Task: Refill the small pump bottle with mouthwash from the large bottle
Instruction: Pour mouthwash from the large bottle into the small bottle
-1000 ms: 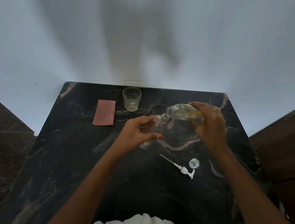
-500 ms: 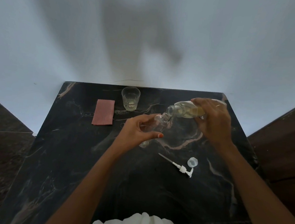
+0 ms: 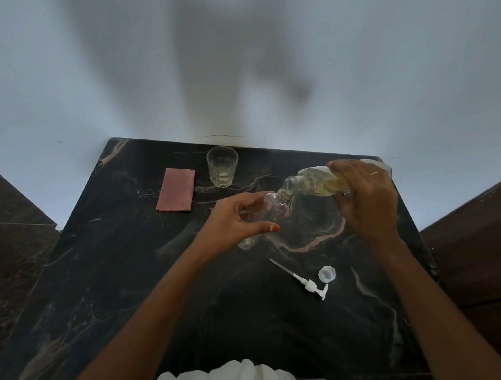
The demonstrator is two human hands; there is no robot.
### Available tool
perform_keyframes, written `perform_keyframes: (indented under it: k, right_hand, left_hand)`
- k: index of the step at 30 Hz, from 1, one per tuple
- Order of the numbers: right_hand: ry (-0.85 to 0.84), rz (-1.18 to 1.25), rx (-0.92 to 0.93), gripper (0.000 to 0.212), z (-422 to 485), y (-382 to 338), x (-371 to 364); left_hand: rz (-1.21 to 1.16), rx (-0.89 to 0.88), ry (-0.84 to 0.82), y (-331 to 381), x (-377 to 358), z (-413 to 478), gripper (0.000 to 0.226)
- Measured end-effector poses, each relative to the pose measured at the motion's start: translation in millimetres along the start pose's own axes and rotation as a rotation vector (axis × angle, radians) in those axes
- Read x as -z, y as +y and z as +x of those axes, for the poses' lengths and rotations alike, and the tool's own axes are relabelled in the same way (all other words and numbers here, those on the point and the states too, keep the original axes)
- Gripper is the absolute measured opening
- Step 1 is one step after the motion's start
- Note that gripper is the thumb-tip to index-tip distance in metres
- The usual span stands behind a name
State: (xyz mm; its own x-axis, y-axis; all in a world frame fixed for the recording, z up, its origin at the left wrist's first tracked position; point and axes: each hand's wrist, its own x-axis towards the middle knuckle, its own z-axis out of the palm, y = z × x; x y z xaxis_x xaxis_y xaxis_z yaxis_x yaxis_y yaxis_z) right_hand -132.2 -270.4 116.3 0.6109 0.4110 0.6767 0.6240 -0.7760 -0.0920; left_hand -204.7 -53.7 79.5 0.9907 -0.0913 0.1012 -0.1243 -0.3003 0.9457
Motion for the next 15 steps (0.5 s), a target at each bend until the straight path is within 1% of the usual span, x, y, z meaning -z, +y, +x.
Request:
perform_keyframes:
  k: [9, 15]
  right_hand:
    - [0.013, -0.011, 0.039, 0.035, 2.2, -0.9, 2.4]
    - [0.006, -0.019, 0.033, 0.033, 4.5, -1.9, 4.0]
  left_hand:
    - [0.003, -0.024, 0.004, -1.4, 0.0, 0.8, 0.054]
    - [0.005, -0.028, 0.001, -3.9, -0.6, 2.1, 0.055]
